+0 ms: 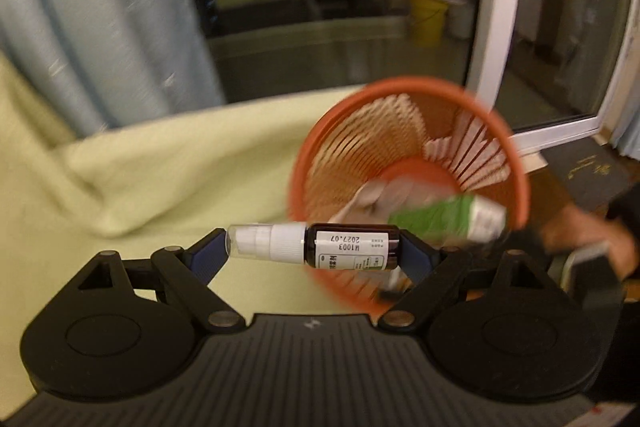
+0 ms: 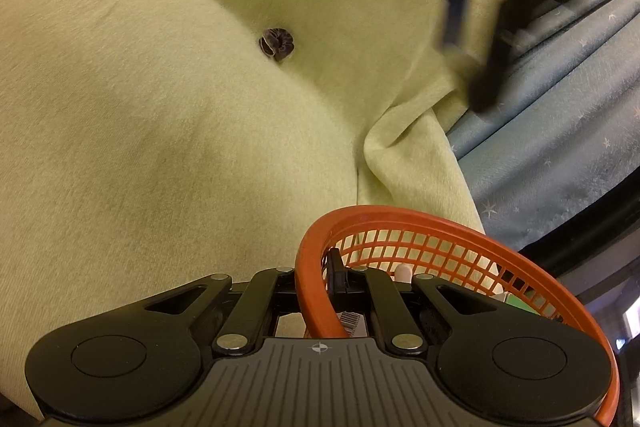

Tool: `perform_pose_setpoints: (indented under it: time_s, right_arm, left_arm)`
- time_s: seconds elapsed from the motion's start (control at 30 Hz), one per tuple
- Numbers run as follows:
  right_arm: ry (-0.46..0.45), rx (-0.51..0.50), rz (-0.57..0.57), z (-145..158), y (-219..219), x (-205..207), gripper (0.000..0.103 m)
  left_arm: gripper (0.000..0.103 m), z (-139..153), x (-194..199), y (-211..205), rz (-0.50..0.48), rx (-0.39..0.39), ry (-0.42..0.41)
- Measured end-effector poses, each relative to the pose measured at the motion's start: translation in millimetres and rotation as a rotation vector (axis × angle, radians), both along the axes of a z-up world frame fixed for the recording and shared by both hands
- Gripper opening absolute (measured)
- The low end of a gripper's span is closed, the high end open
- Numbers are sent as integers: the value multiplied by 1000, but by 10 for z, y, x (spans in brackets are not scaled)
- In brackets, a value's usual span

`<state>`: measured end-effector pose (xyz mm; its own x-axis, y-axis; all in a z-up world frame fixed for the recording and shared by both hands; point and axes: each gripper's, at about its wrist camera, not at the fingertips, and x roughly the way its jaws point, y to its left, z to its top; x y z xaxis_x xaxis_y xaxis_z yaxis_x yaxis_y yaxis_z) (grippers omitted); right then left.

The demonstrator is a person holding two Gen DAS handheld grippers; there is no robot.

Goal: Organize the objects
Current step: 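Carry the spray bottle with the left tool into the wastebasket and release, then move the left tool to the purple hair tie and grasp it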

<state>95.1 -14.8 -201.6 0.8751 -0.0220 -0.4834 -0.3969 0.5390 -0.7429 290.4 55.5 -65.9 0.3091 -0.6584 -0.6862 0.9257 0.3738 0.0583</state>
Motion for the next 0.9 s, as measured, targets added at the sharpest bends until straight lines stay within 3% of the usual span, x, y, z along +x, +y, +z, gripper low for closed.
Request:
perform_pose_setpoints:
  time_s: [0.13,0.23,0.4,0.53,0.77,0.9]
  right_arm:
    - [-4,10,-7,17,-19,7,2]
    - [-4,12,-7,22,-22,4,2]
    - [-6,17,-11,27,-31,-6,1]
    - [-5,19,-11,29,-32,-15,2]
    - [-4,24,-17,62,-40,-11,2]
    - [0,23,-18,74,-47,-31,2]
  left_arm:
    - [86,28,-73,-396,-47,-43,29]
    - [90,-17,-72,-610,-53,-92,99]
    - [92,-69,9,-533,0,-105,89]
    - [93,-188,240,-85,155,-37,19]
    - [92,-680,739,1063,542,115,-66]
    - [87,-1001,954,1420,647,190,-112]
